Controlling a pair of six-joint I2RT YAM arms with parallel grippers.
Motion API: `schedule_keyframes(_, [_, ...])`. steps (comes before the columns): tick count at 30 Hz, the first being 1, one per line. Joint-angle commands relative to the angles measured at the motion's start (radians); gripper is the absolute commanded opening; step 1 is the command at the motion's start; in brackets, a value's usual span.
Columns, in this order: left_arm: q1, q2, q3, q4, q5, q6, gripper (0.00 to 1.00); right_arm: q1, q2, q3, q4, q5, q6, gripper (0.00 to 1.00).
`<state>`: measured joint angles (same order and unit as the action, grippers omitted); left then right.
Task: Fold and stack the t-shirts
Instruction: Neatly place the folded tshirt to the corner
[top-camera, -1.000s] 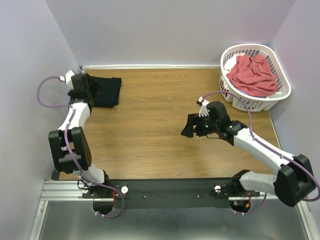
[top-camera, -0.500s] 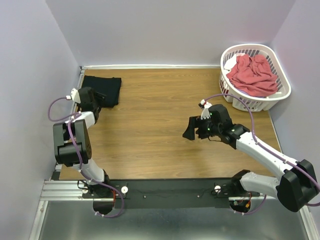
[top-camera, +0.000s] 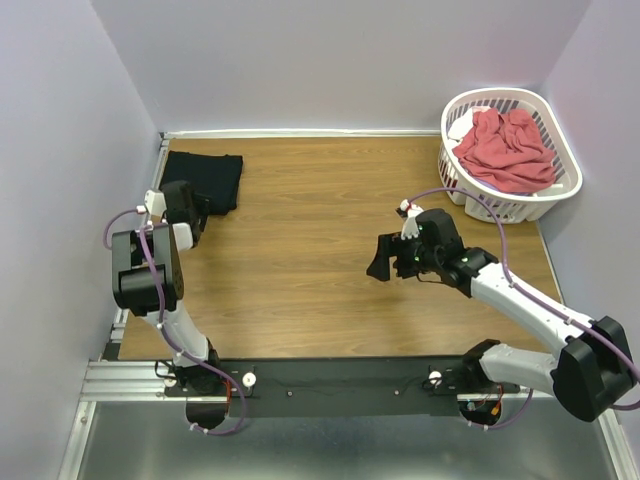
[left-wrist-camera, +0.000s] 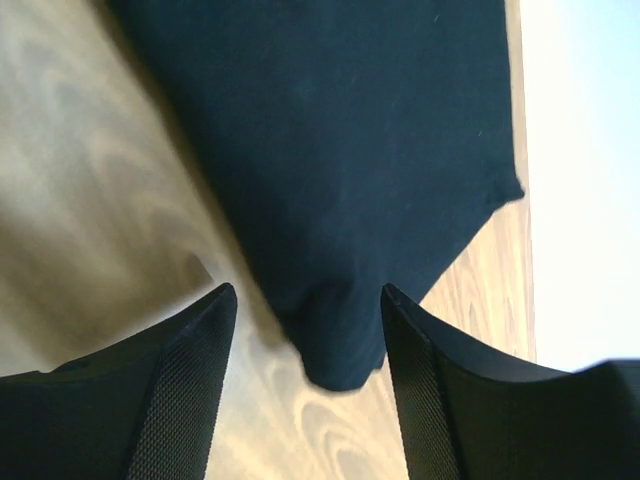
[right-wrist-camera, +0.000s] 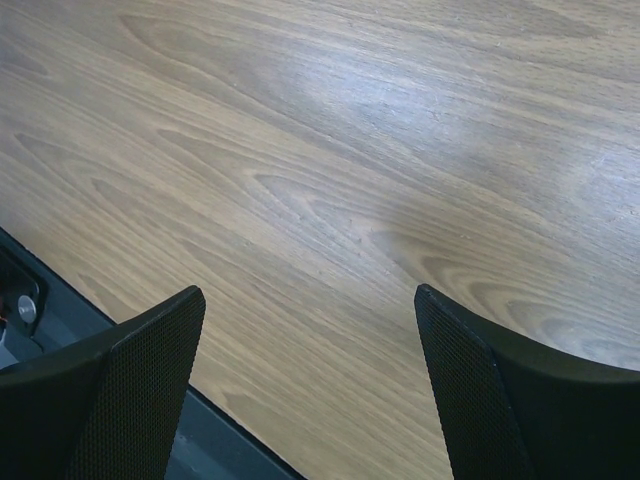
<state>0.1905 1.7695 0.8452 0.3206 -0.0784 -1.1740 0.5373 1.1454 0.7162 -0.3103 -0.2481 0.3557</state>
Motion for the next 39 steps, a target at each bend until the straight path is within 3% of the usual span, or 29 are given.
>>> schedule_keyframes(1, [0.007,0.054,0.07,0.018,-0.061,0.011,0.6,0.0,0.014,-0.004,-0.024,0.024,-0.032,0.92])
schedule_keyframes(4, [0.007,0.096,0.132,-0.004,-0.047,0.013,0.48,0.0,0.019,-0.001,-0.026,0.024,-0.034,0.92])
schedule_keyframes(6, [0.009,0.117,0.169,-0.029,-0.043,0.017,0.47,0.0,0.022,0.003,-0.029,0.024,-0.037,0.92])
schedule_keyframes(8, [0.01,0.146,0.218,-0.057,-0.035,0.025,0.38,0.0,0.028,0.009,-0.029,0.026,-0.04,0.92])
schedule_keyframes(11, [0.01,0.166,0.258,-0.061,-0.044,0.04,0.17,0.0,0.036,0.017,-0.033,0.032,-0.046,0.92])
schedule_keyframes(14, [0.02,0.192,0.31,-0.084,-0.058,0.054,0.08,0.0,0.039,0.019,-0.035,0.036,-0.049,0.92])
schedule_keyframes(30, [0.035,0.386,0.601,-0.155,-0.017,0.119,0.08,0.0,0.077,0.037,-0.049,0.058,-0.057,0.92])
schedule_keyframes(39, [0.046,0.487,0.732,-0.161,0.046,0.175,0.23,0.0,0.086,0.049,-0.055,0.061,-0.057,0.91])
